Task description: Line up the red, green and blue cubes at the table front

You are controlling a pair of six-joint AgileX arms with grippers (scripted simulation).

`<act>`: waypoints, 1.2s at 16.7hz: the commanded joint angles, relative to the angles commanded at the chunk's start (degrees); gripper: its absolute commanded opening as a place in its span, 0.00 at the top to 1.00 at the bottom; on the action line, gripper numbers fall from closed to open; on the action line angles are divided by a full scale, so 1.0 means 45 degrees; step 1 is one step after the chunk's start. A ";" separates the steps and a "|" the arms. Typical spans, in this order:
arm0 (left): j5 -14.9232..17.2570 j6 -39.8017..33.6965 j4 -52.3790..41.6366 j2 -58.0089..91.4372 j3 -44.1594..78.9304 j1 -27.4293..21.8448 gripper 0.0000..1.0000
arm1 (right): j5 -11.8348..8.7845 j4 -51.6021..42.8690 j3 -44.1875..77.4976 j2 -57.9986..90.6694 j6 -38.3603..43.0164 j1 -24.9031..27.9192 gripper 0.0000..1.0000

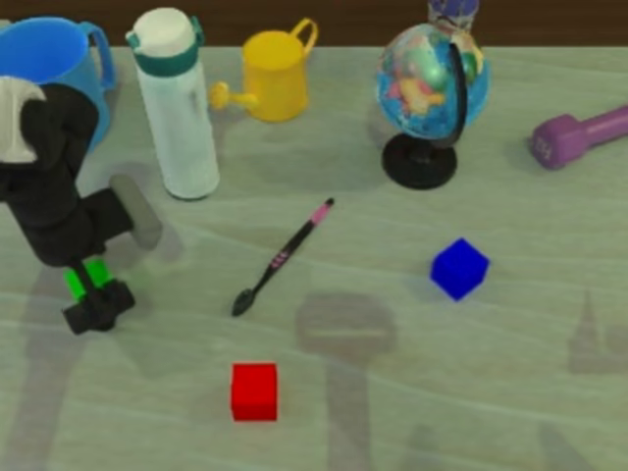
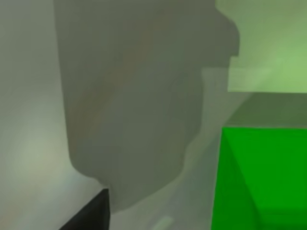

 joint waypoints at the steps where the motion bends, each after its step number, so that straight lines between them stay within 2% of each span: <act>1: 0.0000 0.0001 0.0061 0.0039 -0.0038 0.0000 0.00 | 0.0000 0.0000 0.0000 0.0000 0.0000 0.0000 0.00; 4: 0.0000 0.0001 0.0061 0.0039 -0.0038 0.0000 0.00 | 0.0000 0.0000 0.0000 0.0000 0.0000 0.0000 0.00; 17: 0.0000 0.0001 0.0061 0.0039 -0.0038 0.0000 0.98 | 0.0000 0.0000 0.0000 0.0000 0.0000 0.0000 0.00; 20: 0.0000 0.0001 0.0061 0.0039 -0.0038 0.0000 1.00 | 0.0000 0.0000 0.0000 0.0000 0.0000 0.0000 0.00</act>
